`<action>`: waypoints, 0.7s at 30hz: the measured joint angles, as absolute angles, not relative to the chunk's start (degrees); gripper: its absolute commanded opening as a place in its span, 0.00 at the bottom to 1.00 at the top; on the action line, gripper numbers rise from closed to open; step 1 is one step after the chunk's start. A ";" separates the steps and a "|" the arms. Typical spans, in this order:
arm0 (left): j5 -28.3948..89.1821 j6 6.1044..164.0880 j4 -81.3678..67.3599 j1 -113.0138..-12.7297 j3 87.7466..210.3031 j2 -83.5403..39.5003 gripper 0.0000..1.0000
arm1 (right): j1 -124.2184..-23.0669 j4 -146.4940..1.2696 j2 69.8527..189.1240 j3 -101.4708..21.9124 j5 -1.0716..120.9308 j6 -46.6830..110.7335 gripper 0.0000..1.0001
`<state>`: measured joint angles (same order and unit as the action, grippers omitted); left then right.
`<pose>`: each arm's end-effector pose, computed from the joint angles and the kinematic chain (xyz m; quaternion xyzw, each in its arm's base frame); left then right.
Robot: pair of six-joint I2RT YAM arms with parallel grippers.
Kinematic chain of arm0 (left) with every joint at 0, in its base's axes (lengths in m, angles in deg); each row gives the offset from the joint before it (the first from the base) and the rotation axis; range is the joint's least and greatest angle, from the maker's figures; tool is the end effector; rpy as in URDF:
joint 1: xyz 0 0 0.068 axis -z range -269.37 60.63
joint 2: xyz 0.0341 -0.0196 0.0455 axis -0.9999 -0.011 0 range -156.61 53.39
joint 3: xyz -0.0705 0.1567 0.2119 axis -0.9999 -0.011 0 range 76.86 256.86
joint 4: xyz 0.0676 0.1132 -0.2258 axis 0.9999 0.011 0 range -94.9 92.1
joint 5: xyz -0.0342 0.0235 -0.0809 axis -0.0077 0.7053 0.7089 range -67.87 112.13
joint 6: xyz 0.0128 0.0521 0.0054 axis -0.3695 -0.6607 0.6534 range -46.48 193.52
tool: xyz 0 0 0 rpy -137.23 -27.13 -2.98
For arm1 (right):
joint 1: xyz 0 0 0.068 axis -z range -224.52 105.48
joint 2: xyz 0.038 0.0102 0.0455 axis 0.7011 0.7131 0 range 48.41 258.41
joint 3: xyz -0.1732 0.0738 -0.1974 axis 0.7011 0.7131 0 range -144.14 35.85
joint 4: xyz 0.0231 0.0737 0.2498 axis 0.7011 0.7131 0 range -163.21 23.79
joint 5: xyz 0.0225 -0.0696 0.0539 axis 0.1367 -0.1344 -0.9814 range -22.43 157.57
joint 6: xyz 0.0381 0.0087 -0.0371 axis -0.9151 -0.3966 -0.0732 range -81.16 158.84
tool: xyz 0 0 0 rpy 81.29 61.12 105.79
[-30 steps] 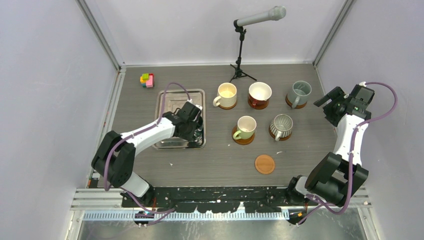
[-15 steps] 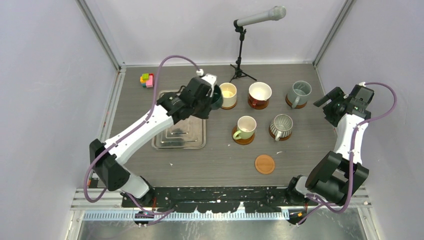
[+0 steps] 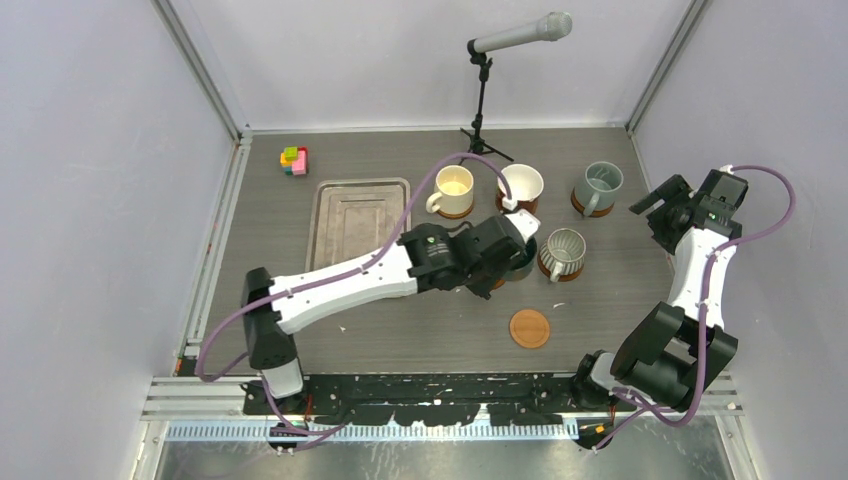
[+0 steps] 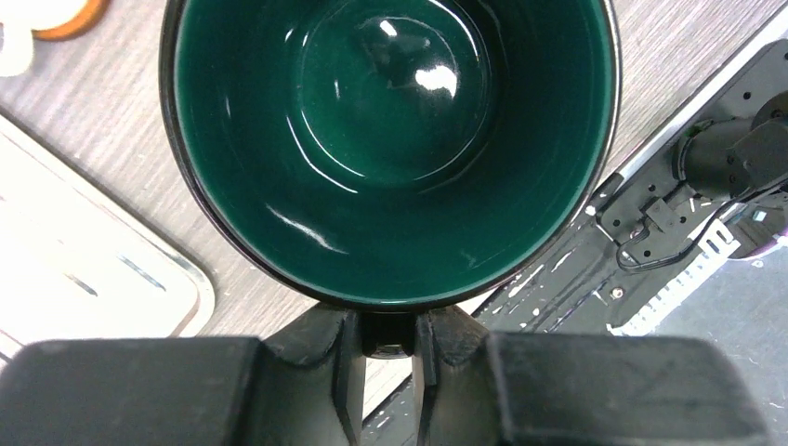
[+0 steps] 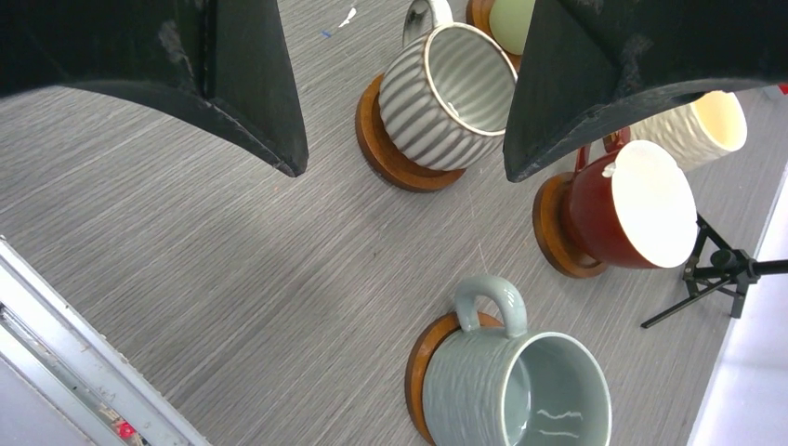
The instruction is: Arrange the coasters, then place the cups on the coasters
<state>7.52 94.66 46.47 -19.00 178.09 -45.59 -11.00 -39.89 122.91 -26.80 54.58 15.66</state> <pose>0.1343 -0.3498 0.3619 0.3467 0.8635 -0.1651 0.3270 0.2364 -0.1469 0.2992 0.3981 0.8289 0.0700 0.3868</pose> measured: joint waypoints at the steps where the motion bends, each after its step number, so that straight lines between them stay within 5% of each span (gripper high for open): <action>1: 7.43 94.97 46.80 -18.28 178.50 -46.64 0.00 | -11.00 -39.89 122.91 -26.80 54.73 15.57 0.82; 21: 5.71 107.10 47.52 -9.71 182.81 -61.64 0.00 | -10.98 -39.89 122.91 -26.80 56.37 14.87 0.82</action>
